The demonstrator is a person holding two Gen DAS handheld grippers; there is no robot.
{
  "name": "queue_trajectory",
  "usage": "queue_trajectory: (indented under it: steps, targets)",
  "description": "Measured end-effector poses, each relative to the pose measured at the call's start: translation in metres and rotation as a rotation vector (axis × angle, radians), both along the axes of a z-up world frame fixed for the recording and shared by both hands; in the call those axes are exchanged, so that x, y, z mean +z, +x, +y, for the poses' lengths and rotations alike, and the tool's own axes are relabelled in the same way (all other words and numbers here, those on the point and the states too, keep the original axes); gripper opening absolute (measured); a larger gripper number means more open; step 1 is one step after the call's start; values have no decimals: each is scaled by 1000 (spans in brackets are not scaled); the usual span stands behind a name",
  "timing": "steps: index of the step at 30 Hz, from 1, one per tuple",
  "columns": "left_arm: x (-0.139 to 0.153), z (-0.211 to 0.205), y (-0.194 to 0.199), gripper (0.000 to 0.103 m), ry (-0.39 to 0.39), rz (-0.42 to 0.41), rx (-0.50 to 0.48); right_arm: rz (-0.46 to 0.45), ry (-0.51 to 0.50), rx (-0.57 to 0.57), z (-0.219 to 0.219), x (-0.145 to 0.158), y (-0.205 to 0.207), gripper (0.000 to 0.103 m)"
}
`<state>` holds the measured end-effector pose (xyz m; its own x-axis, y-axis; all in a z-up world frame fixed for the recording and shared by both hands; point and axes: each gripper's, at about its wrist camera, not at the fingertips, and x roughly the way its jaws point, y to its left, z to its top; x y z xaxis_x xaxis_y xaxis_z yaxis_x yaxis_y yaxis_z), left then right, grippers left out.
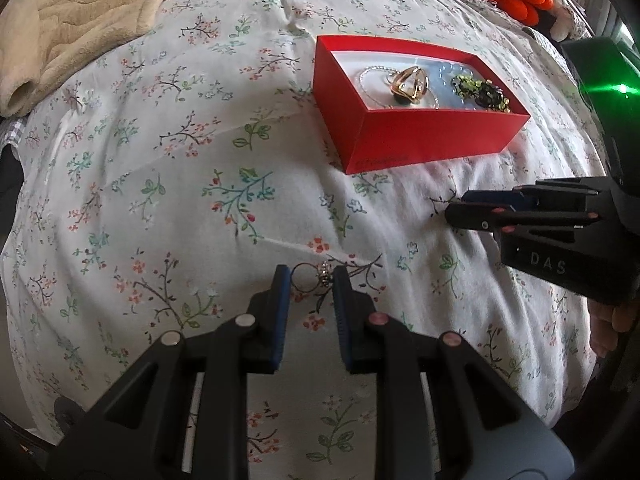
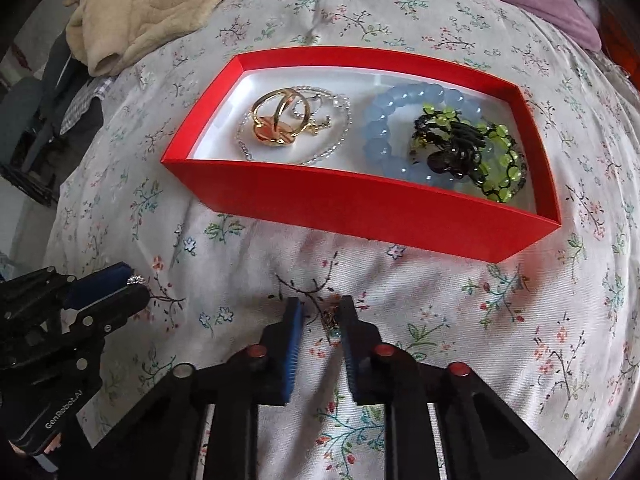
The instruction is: Organize jewelry
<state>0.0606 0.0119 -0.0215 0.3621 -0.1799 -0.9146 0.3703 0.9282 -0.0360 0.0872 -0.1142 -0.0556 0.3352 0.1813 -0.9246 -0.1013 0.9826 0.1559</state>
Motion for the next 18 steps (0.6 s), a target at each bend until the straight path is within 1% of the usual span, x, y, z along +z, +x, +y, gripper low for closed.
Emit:
queue_trajectory:
  steps: [9,18]
  targets:
    - [-1,-3,1,23,-7,4,-3,5,21,3,-4,2,0,8]
    - [1,-4,2,23,-9,-2,-1,-10,58,-6,-16,13,-8,7]
